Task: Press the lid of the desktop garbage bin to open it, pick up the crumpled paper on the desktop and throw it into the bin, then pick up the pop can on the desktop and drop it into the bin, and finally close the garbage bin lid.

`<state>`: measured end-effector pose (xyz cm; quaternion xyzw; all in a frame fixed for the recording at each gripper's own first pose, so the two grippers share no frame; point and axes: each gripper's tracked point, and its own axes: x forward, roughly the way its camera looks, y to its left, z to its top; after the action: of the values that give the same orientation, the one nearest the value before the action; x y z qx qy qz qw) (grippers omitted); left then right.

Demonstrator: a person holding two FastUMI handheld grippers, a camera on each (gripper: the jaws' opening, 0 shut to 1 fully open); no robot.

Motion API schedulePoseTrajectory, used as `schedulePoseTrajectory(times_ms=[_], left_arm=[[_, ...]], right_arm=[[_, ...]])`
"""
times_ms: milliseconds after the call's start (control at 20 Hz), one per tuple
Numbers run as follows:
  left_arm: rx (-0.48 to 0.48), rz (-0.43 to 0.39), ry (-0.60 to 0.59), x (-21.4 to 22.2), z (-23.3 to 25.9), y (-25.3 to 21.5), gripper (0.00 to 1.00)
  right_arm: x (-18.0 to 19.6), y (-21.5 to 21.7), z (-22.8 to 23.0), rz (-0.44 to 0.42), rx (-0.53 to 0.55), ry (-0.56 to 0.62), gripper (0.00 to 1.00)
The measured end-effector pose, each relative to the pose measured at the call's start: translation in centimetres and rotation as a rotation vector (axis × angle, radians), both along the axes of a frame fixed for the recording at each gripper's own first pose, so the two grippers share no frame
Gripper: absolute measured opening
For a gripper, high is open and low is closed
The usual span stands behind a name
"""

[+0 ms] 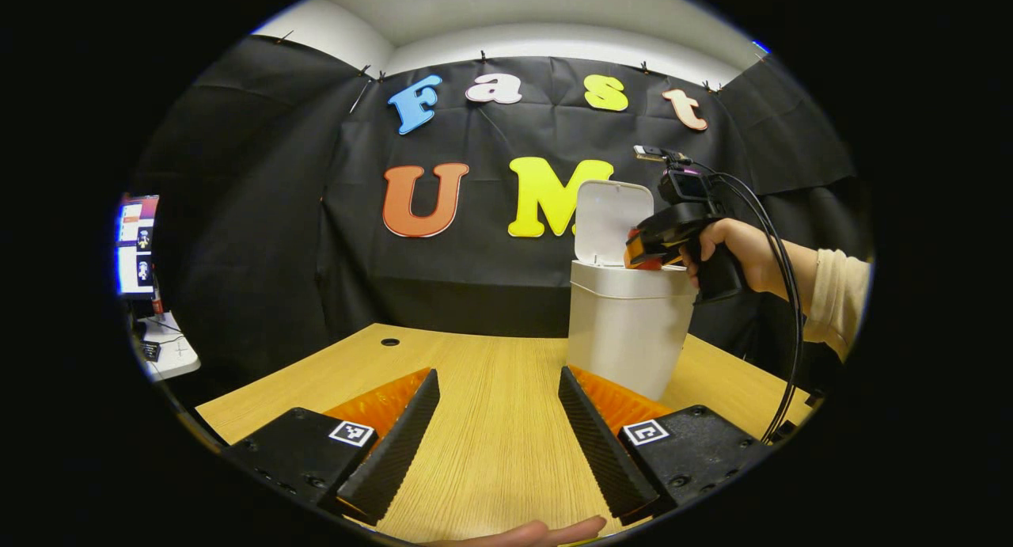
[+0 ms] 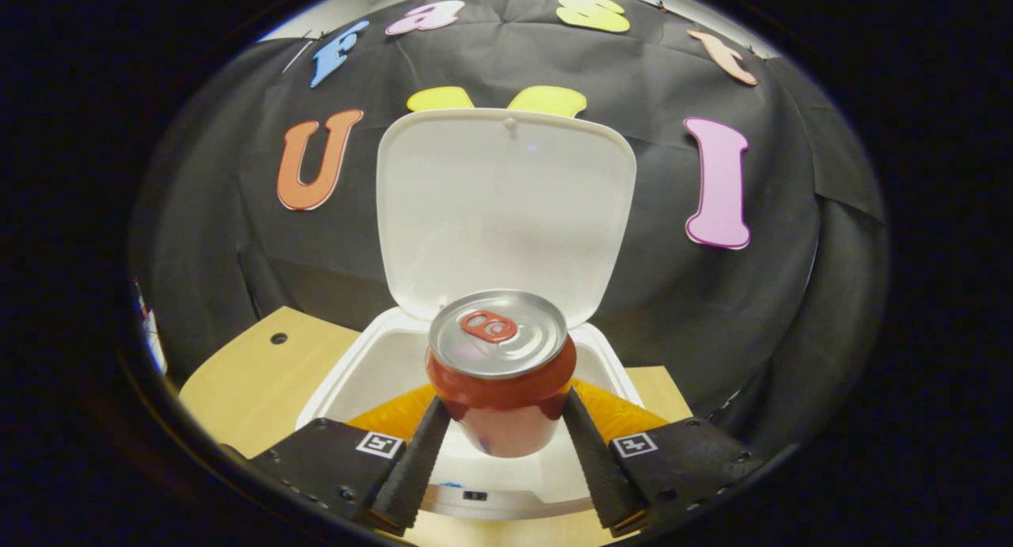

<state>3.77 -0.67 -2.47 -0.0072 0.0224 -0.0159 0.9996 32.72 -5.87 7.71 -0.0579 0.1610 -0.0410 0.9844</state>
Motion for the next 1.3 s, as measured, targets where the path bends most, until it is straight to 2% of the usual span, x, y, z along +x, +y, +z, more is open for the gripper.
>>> schedulePoseTrajectory(times_ms=[200,350,500,550,600,1000,1050,1250,1300], left_arm=[[-0.006,0.002,0.007,-0.1,0.0,0.1,0.98],[-0.016,-0.010,0.010,-0.2,0.1,-0.1,0.98],[-0.021,-0.007,0.008,-0.3,0.2,0.2,0.98],[-0.023,-0.007,0.006,-0.3,0.3,0.3,0.98],[-0.024,-0.010,0.002,-0.3,0.5,0.3,0.98],[-0.016,-0.006,-0.003,-1.0,1.3,1.1,0.98],[-0.017,-0.008,-0.005,-1.3,1.5,1.1,0.98],[-0.040,-0.012,-0.014,-2.0,2.2,1.4,0.98],[-0.045,-0.014,-0.015,-2.0,2.2,1.4,0.98]], right_arm=[[-1.2,0.3,2.3,0.007,0.070,-0.061,0.82],[-2.0,0.7,4.0,0.018,0.017,-0.102,0.83],[-3.0,0.6,6.0,0.019,-0.003,-0.127,0.89],[-3.5,1.0,6.9,0.024,-0.001,-0.139,0.81],[-4.0,1.2,7.7,0.028,0.001,-0.149,0.85],[-6.7,3.1,13.4,0.045,-0.055,-0.248,0.88],[-6.9,3.2,14.0,0.042,-0.043,-0.256,0.94],[-6.8,3.0,16.6,0.011,-0.008,-0.287,0.94],[-6.5,2.9,17.1,0.008,0.003,-0.292,0.89]])
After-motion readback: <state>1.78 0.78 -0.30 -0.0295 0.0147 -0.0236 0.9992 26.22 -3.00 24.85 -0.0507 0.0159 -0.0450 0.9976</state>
